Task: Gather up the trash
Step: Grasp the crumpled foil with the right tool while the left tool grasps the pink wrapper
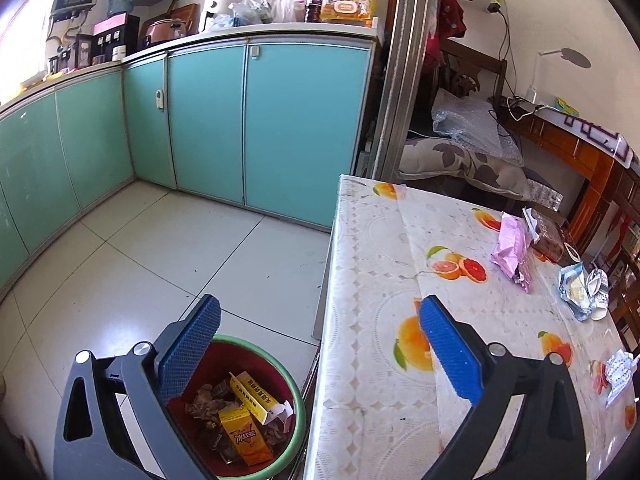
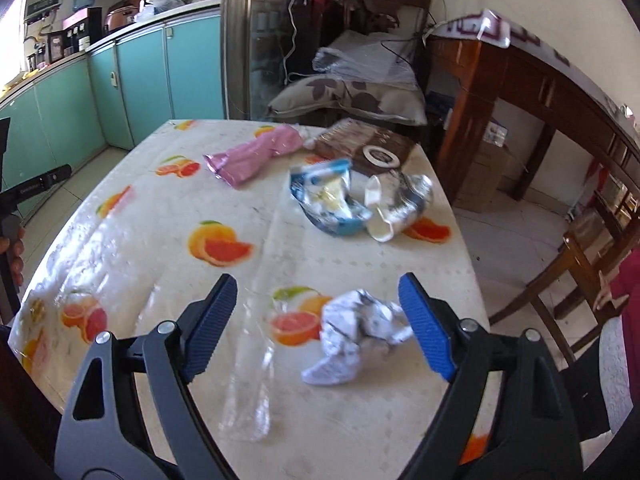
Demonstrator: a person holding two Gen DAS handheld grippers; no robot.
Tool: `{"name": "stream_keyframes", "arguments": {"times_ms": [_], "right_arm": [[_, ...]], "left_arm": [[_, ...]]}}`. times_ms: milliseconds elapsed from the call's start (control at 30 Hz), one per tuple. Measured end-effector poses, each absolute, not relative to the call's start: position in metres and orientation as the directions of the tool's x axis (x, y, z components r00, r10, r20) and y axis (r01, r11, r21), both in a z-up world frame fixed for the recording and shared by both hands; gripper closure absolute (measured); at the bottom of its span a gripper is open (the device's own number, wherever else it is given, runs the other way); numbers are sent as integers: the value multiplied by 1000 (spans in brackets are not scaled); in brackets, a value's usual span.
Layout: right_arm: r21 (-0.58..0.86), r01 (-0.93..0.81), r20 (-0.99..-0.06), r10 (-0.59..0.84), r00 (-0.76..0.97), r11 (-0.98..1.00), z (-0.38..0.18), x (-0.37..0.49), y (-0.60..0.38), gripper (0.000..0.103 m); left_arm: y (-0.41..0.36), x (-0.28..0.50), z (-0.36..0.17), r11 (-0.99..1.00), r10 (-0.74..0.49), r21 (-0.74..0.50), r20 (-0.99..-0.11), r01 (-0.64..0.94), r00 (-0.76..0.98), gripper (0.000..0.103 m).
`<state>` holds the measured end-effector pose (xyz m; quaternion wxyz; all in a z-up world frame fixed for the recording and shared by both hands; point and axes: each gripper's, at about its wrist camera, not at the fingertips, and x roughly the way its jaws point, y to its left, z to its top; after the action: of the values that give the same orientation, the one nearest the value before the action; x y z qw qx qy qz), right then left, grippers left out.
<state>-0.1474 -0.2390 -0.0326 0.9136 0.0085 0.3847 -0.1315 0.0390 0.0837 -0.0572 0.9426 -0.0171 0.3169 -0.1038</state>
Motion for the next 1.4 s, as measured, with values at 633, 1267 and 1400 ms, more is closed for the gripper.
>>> {"name": "stream_keyframes", "arguments": {"times_ms": [633,1267,1400], "right_arm": [[-101,45,-762,-106,639,994,-62,-61,-244,50],[85,-68,-773,108,625,994,-75,-70,-253,48],[104,-80,-763,131,633,991,-73,-72,-251,47]], "left_arm": [[13,18,-35,942,-279,-16,-591,335,757,8],[-202,98,-62,893,-288,36,-720,449,631,8],[-225,118,-73,889,-230,104,-740,445,632,12]]}}
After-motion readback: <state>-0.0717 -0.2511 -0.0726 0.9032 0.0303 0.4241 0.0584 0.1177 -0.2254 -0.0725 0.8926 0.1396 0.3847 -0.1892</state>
